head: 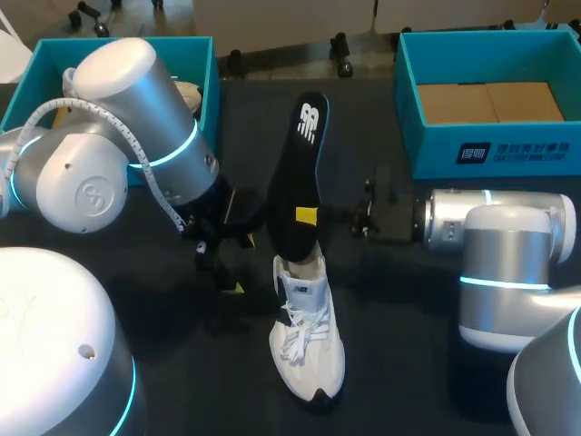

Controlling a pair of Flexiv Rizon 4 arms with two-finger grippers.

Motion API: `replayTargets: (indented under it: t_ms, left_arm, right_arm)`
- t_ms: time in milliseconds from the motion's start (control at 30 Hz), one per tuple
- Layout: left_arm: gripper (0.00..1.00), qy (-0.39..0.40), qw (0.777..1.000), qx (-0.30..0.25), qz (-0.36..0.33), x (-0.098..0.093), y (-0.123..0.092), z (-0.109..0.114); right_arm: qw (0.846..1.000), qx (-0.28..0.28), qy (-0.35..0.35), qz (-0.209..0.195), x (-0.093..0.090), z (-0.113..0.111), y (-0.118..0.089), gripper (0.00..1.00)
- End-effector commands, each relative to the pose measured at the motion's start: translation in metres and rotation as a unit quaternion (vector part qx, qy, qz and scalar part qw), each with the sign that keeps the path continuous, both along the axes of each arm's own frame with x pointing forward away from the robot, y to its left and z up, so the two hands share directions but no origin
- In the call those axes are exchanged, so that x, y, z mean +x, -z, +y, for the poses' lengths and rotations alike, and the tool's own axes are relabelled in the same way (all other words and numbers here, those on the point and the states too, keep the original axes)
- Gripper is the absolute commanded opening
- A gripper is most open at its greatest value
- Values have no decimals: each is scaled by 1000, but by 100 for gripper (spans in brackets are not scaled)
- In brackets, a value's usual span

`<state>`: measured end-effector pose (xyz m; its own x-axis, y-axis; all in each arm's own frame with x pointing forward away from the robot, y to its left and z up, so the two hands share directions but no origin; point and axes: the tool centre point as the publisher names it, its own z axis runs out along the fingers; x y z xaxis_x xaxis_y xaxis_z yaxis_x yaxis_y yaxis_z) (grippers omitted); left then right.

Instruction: Take the shoe out of the shoebox, open the shoe tongue, remove and reinsert the insole, then place the shoe into the shoebox

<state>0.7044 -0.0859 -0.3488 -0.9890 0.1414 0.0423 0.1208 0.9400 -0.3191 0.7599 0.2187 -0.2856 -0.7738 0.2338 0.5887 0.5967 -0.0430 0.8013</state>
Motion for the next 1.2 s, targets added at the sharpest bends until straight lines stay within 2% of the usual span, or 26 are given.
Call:
replayTargets:
  t_ms: [33,900,1200]
  left_arm:
    - [100,0,1000,0,-2,-1,-1,1]
    - [100,0,1000,0,-2,-1,-1,1]
    - [100,0,1000,0,-2,-1,-1,1]
  right_arm:
    - [1000,1,3,0,0,1,3,0]
    - [1000,10,-11,-2,-1,-3,23,0]
    - [1000,3,-21,-9,-6,-5,23,0]
